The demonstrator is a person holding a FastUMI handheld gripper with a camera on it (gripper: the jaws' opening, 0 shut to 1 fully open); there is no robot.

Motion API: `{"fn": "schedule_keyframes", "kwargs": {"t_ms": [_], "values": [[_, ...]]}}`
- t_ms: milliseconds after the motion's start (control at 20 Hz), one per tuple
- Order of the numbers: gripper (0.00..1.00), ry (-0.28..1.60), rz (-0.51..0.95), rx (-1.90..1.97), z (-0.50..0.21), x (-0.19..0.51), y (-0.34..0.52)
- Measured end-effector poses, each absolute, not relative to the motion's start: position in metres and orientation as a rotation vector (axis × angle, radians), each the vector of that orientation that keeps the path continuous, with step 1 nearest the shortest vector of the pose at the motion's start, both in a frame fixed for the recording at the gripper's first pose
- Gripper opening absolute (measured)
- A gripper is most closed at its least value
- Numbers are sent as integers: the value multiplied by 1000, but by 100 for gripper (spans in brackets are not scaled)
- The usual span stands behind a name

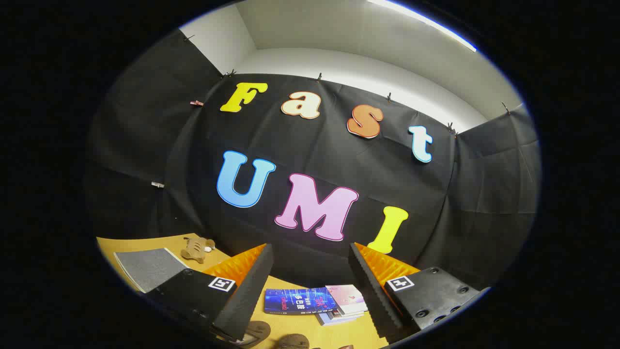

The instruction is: Open the storage box then place both shoes into the box .Put the left shoe in first, then the right shoe, with the right side of both shoes facing outward in a uniform manner.

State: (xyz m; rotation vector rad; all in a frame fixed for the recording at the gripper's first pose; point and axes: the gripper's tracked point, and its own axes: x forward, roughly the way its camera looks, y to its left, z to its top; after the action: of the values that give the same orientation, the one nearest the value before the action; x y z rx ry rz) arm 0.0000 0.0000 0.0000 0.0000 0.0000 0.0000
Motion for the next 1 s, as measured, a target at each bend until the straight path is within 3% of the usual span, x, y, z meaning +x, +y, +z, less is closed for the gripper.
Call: {"fn": "schedule_keyframes", "kwargs": {"t_ms": [1000], "values": [[97, -3, 30, -22, 5, -7, 3]]}}
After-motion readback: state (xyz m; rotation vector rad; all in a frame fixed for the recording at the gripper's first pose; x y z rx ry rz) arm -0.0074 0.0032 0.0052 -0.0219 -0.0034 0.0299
